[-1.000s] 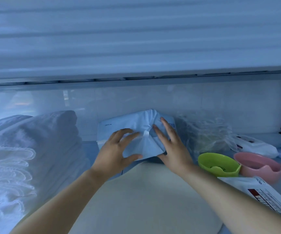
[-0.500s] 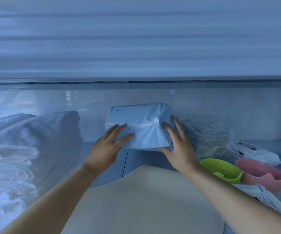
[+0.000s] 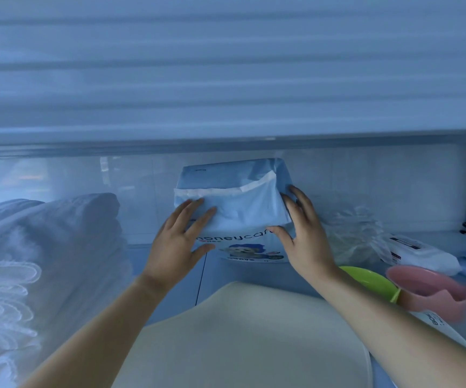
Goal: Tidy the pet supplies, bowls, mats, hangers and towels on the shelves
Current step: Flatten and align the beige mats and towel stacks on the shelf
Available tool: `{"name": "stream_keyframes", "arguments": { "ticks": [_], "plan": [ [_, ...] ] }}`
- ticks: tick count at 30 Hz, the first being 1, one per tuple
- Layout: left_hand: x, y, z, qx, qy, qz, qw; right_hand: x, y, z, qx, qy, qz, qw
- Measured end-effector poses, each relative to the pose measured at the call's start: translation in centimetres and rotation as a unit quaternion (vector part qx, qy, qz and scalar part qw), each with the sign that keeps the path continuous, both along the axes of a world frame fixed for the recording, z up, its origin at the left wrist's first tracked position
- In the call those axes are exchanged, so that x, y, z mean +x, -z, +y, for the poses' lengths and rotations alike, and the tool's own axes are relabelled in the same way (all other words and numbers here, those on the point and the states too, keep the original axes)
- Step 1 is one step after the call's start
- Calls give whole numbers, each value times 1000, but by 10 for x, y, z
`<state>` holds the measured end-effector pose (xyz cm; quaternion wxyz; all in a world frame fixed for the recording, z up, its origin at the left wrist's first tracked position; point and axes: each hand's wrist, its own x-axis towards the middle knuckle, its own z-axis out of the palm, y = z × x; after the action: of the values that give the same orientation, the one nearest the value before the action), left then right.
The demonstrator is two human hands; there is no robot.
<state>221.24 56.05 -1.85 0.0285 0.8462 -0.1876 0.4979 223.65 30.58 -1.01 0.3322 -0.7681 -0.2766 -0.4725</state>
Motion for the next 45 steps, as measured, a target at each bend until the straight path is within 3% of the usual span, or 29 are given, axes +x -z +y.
{"name": "stream_keyframes", "arguments": {
  "ticks": [10,15,19,25,29,32,35,45],
  "plan": [
    [3,-31,-1,38,27,-123,991,6,-21,-4,35,13,-30,999],
    [10,-40,-16,2,3,-155,988,16,-30,-2,98,27,-57,993],
    [20,-16,-27,-4,-87,-101,991,23,-4,4,29,71,-24,997],
    [31,18,-31,87,-197,-53,975,34,23,6,-67,100,7,993],
    [38,25,-34,114,-182,16,977,43,13,3,-83,124,45,988],
    [40,41,-38,123,-172,86,974,47,23,0,-164,187,86,965],
    [44,58,-38,94,-167,152,970,48,36,0,-210,176,119,954],
    [45,64,-44,76,-129,191,970,38,36,5,-238,135,135,952]
  ]
}}
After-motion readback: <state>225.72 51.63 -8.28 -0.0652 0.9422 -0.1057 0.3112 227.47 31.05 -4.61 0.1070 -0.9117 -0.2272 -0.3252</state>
